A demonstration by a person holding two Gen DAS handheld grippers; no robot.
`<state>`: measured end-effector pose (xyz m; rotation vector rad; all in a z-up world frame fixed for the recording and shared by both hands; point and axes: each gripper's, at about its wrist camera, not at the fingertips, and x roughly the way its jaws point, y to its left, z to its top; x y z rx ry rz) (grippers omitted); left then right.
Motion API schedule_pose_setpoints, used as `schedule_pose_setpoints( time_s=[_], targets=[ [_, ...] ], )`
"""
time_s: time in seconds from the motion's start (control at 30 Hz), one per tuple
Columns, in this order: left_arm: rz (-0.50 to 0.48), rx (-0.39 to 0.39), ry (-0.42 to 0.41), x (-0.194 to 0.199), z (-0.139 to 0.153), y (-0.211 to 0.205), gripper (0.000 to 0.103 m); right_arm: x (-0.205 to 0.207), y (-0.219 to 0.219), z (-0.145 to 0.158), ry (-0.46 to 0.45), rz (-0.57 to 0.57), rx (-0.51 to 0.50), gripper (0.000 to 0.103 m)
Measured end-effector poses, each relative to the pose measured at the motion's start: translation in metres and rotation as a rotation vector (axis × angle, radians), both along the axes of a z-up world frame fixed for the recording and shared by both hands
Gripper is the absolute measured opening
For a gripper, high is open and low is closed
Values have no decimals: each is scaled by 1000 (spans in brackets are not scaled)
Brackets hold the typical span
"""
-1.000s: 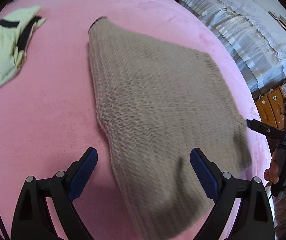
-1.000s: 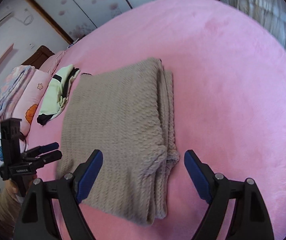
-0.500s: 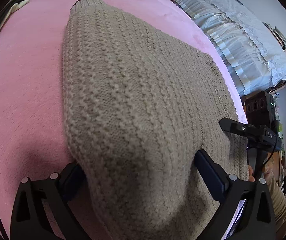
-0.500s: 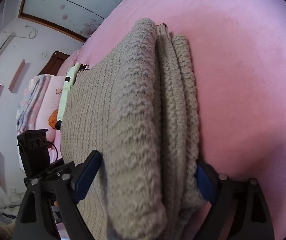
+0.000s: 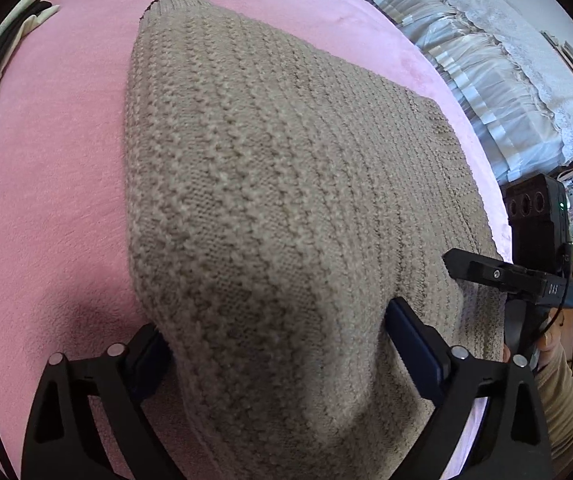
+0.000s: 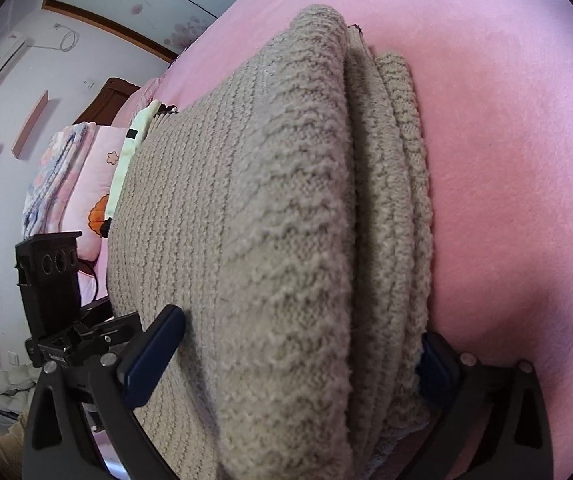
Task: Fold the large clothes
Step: 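Grip the folded cardigan with both grippers and lift it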
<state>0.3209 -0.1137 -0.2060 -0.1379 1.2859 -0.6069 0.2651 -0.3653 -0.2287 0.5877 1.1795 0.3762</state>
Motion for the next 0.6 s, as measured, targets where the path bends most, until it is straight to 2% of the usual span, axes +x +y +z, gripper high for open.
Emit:
schedule_pose_setpoints(
  time_s=[0.07,0.13,0.2,0.27,0.33,0.4,0.6],
  targets=[
    [6,31,-11,-3,5,-5,77,-2,5,4,-7,-10,-47,98],
    [2,71,-51,-8,14,-11,65,-6,6,9,-12,-15,-61,89],
    [1,119,-96,-14,25,-19,57,-11,7,17,-18,-25,-69,71],
    [5,155,-141,-21,34,-25,50,-17,9,26,-37,-37,-98,62],
    [-8,214,-228,-37,49,-35,47,-26,13,36,-60,-58,-139,54],
    [-18,242,-282,-55,65,-41,46,-40,19,47,-81,-73,-166,51],
    [-95,273,-314,-107,107,-15,45,-96,49,78,-91,-64,-166,48]
  ],
)
